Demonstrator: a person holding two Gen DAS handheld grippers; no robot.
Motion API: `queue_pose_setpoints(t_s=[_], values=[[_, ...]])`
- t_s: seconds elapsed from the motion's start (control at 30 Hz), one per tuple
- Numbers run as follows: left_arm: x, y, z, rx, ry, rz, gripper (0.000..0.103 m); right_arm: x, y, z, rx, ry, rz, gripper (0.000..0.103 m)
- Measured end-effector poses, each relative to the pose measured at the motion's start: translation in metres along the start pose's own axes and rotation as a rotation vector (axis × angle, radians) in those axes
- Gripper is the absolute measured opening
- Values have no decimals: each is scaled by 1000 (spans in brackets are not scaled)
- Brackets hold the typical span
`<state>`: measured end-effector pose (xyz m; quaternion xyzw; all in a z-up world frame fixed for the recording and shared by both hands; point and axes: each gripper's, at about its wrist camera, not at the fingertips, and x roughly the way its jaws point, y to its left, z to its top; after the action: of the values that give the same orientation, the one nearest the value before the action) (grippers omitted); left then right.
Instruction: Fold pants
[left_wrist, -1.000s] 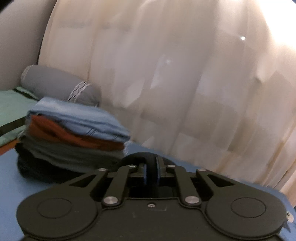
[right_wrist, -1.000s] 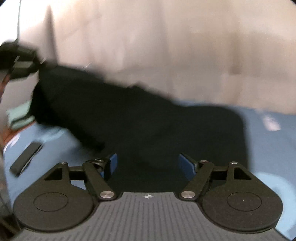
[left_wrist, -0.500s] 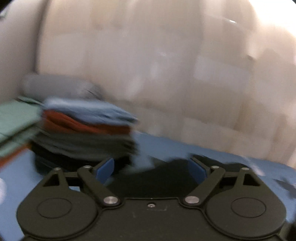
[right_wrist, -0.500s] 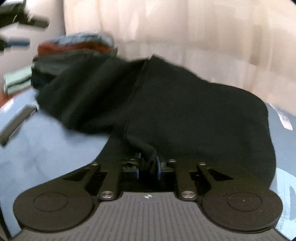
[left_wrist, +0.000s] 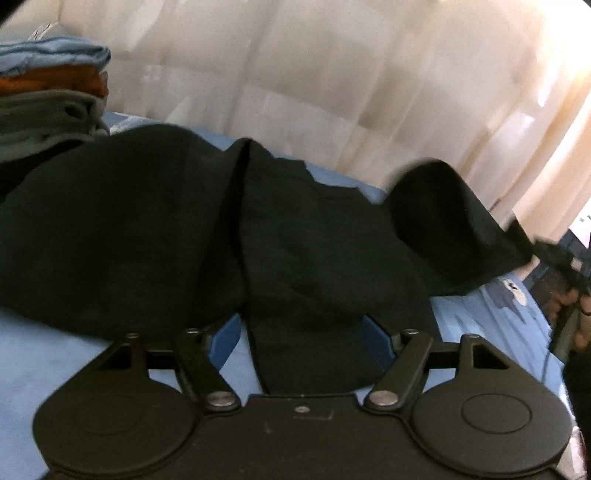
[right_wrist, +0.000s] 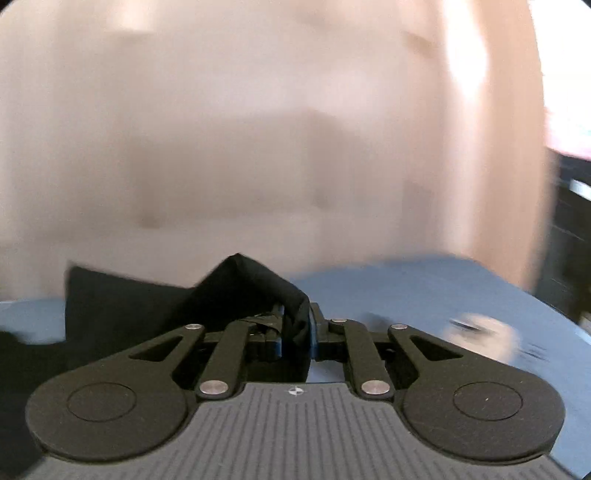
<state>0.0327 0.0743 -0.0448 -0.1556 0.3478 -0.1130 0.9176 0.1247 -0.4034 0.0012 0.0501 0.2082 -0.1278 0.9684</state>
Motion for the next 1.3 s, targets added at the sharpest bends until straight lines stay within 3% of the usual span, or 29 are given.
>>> queue_pose_setpoints(t_s=[0.07,0.1,0.13,0.17,0.2,0.3,0.5,0.53,0.57,0.67,0.77,0.83,0.9,1.0,1.07,1.17,1.3], values=[[11,-3,2,7,12,26,103,25,-33,-11,26,149,-59,47],[16,-5,2,17,14,39,103,28,-46,-21,58,190,-72,50],[20,-6,1,27,14,63,103,24,-54,-31,77,186,-95,70],[24,-8,1,38,15,90,103,17,-56,-40,72,165,-115,97],[28,-10,2,46,20,105,103,10,-49,-48,59,141,-122,103],[40,-16,3,55,38,116,103,-17,-40,-61,46,110,-41,103],[54,-26,-5,76,43,162,103,-42,-4,-59,92,121,316,103],[58,-28,-3,94,73,142,86,-45,3,-58,81,120,349,103],[58,-29,-2,79,95,103,83,-47,10,-58,65,120,376,103],[35,-47,-1,88,93,-54,86,-53,17,-55,39,110,417,103],[5,-83,2,152,131,-332,86,-55,11,-54,39,91,423,103],[-10,-110,-2,201,184,-541,86,-54,4,-50,53,83,399,103],[-19,-138,-14,271,247,-702,86,-57,-6,-46,72,72,364,103],[-10,-175,-44,337,364,-822,92,-60,-24,-40,96,54,315,103],[8,-196,-70,383,438,-808,103,-65,-34,-38,104,49,288,103],[28,-207,-88,416,490,-740,103,-73,-45,-41,97,49,285,103],[18,-184,-67,352,374,-676,103,-76,-46,-51,83,85,353,103]])
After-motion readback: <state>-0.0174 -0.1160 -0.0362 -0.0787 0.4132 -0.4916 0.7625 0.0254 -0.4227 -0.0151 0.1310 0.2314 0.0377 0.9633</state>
